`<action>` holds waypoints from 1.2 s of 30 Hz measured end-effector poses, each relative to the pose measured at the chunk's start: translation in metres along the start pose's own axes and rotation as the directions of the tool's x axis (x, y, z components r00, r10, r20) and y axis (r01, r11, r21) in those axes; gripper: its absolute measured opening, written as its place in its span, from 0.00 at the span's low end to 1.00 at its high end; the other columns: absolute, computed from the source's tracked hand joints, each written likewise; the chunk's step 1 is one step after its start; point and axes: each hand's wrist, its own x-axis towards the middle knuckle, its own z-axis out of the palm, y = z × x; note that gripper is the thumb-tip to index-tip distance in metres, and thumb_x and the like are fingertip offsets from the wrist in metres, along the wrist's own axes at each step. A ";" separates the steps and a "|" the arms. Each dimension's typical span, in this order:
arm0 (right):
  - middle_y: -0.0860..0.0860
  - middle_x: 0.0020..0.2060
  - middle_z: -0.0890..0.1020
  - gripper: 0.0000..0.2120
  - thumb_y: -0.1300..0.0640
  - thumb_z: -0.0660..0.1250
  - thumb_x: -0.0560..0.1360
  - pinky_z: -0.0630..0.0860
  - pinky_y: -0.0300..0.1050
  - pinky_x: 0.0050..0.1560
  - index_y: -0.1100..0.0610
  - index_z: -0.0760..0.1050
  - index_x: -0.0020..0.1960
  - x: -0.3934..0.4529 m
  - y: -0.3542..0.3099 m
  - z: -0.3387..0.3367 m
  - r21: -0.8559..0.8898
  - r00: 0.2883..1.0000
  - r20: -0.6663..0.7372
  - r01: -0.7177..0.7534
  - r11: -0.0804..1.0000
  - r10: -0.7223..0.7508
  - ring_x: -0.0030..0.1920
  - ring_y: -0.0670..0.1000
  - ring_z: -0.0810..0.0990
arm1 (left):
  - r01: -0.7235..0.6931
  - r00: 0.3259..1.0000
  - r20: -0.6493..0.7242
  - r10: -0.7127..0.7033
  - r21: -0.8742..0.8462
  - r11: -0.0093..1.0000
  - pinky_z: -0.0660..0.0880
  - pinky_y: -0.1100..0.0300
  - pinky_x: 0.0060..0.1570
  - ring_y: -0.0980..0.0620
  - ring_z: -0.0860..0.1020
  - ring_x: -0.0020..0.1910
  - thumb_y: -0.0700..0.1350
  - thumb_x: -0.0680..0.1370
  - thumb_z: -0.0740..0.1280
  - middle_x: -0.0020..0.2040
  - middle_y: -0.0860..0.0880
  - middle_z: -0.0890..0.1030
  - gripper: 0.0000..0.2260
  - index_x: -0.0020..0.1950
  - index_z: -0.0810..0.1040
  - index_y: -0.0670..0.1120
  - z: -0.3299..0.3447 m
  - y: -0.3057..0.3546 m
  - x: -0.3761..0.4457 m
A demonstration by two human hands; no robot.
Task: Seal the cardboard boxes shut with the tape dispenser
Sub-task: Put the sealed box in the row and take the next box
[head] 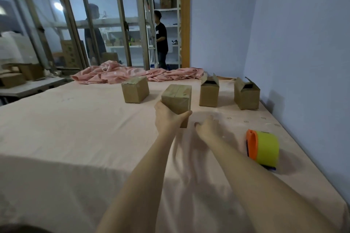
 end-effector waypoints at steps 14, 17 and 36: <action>0.62 0.67 0.63 0.47 0.44 0.72 0.69 0.70 0.54 0.58 0.65 0.48 0.73 0.145 -0.031 0.020 0.089 0.954 -0.245 -0.153 0.984 0.171 0.64 0.61 0.68 | -0.025 0.999 -0.020 0.025 0.041 0.999 0.75 0.50 0.53 0.46 0.74 0.60 0.60 0.57 0.79 0.60 0.47 0.71 0.45 0.64 0.62 0.44 0.051 -0.041 0.161; 0.63 0.69 0.59 0.52 0.45 0.74 0.67 0.66 0.57 0.62 0.62 0.43 0.74 0.168 -0.035 0.044 0.151 0.940 -0.253 -0.196 0.969 0.230 0.66 0.63 0.64 | -0.017 1.000 0.018 0.016 0.015 1.000 0.75 0.51 0.55 0.48 0.73 0.61 0.60 0.57 0.80 0.61 0.48 0.72 0.45 0.65 0.61 0.46 0.079 -0.055 0.184; 0.63 0.65 0.65 0.52 0.44 0.78 0.61 0.67 0.58 0.63 0.64 0.51 0.71 0.221 -0.028 0.048 0.408 0.867 -0.303 -0.257 0.876 0.395 0.64 0.63 0.67 | 0.070 0.998 0.005 -0.070 0.056 0.996 0.64 0.45 0.67 0.40 0.61 0.72 0.64 0.60 0.77 0.75 0.40 0.55 0.62 0.77 0.39 0.42 0.102 -0.081 0.221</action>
